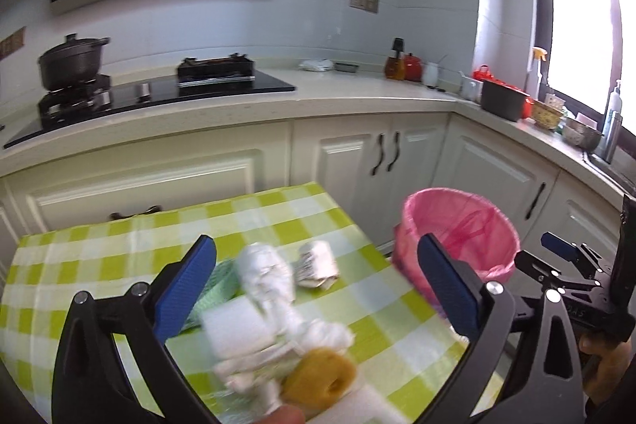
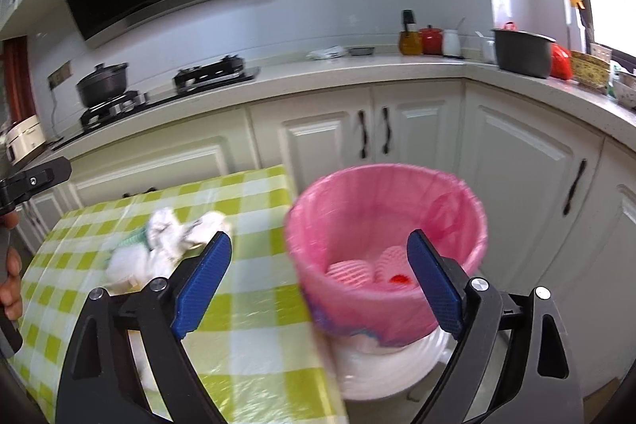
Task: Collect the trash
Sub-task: 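Grasp the yellow sponge with the left tool while the right tool grasps the white foam block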
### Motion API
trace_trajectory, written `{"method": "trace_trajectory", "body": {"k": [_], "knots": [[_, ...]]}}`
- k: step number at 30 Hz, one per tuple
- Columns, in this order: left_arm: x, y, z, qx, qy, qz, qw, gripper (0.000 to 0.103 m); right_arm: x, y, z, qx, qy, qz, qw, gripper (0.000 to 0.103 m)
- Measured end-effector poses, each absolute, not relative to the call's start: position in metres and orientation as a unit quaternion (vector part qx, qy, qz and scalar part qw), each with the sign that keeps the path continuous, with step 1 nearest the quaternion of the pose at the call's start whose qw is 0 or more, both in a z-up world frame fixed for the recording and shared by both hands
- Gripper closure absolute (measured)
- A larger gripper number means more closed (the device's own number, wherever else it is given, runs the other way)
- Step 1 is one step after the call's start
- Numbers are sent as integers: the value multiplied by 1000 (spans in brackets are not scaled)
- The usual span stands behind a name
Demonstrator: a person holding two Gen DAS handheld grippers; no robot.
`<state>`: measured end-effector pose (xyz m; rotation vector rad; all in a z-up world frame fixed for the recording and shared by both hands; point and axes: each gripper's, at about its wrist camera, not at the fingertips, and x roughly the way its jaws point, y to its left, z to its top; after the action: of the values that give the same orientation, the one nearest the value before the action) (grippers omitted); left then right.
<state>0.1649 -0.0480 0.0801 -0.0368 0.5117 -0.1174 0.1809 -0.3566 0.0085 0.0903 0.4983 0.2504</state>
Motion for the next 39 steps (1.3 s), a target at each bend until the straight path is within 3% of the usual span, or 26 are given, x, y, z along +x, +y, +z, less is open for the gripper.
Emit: {"method": "trace_trajectory", "body": {"k": [14,31,33,39], "knots": [[64,31,18,-36,296,-8,954,5,127,-272,-41,17,298,206,932,18],[40,37,-20,-63,331,-10,941,5,118,-209,-77,-53,341,262,901,19],[40,36,-23,-66,335,-13,940,5,120,-204,-81,-60,348,266,897,25],[39,31,-31,-67,347,-19,935,5,129,-195,-91,-70,366,281,884,62]]}}
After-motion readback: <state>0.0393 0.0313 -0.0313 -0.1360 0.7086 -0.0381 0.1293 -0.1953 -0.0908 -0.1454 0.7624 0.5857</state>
